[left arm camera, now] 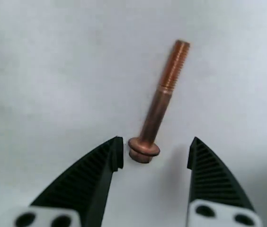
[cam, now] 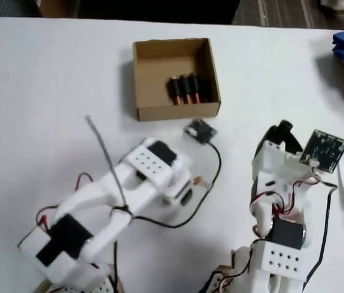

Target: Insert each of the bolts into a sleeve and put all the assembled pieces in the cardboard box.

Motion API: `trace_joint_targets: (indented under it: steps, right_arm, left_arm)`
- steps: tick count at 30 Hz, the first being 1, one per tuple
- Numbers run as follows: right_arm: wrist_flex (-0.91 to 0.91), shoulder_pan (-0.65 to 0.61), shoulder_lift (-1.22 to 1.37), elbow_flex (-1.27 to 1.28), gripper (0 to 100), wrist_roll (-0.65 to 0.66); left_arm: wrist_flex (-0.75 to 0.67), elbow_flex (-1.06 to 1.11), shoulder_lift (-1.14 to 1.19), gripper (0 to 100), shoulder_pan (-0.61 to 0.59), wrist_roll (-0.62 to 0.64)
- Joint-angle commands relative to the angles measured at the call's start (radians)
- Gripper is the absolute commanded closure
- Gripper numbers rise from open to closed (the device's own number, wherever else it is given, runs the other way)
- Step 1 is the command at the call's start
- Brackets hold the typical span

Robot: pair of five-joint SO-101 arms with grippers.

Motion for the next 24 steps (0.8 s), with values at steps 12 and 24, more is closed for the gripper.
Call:
trace_joint_targets:
  steps: [12,24]
  right_arm:
    - [-0.025,0.008,-0.035,0.037,97.9,0.009]
    - [-0.027,0.007,-0.035,0.037,97.9,0.009]
  left_arm:
    - [0.000,-0.166,0.169,76,-0.029,-0.006]
    - [0.009,-0.163,0.173,76,-0.046,-0.008]
